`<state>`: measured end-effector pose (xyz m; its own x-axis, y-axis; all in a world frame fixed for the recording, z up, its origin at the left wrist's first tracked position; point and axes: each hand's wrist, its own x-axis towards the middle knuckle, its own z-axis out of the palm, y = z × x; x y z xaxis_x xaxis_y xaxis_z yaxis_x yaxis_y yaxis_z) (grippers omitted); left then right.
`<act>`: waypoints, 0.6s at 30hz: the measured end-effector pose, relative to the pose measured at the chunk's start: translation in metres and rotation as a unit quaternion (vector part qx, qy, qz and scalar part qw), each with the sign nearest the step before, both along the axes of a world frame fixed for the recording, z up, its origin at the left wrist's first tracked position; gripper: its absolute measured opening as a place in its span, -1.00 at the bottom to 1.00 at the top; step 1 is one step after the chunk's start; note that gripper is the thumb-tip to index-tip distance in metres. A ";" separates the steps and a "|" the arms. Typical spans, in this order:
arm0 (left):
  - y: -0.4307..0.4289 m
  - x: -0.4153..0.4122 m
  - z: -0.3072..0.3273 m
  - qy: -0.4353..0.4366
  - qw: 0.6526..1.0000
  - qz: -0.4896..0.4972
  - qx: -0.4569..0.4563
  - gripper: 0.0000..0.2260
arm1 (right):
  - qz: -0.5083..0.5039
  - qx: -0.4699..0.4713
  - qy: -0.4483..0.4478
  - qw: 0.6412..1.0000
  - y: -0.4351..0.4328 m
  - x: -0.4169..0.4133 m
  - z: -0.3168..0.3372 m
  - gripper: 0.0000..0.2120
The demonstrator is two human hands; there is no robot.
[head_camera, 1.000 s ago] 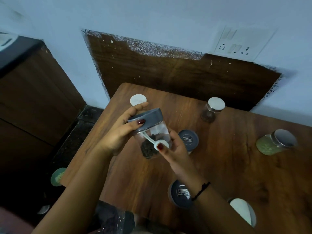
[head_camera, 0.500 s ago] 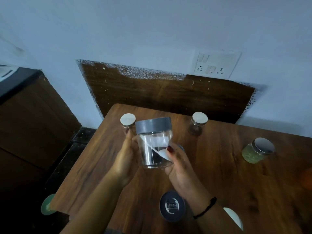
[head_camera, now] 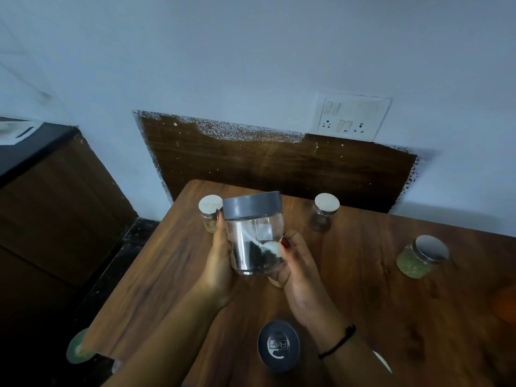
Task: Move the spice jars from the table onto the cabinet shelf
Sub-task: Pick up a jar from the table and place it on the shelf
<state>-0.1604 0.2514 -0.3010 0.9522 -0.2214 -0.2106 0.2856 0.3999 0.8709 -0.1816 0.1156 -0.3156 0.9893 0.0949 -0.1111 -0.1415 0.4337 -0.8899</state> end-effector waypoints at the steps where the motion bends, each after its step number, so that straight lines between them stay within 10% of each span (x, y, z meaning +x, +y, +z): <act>1: -0.001 0.000 0.002 0.002 1.000 0.003 0.002 -0.37 | -0.003 -0.008 0.000 1.000 -0.001 0.000 0.000 -0.04; 8: -0.001 -0.002 0.000 -0.008 1.000 0.026 -0.001 -0.44 | -0.003 -0.114 -0.030 0.993 -0.008 -0.003 0.002 -0.36; 18: 0.007 -0.004 -0.001 0.010 0.998 0.045 0.038 -0.47 | -0.111 -0.210 -0.100 0.966 -0.004 -0.002 -0.001 -0.32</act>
<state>-0.1642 0.2587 -0.3022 0.9631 -0.1169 -0.2424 0.2685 0.3579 0.8943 -0.1834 0.1115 -0.3163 0.9856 -0.1344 0.1022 0.1070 0.0291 -0.9938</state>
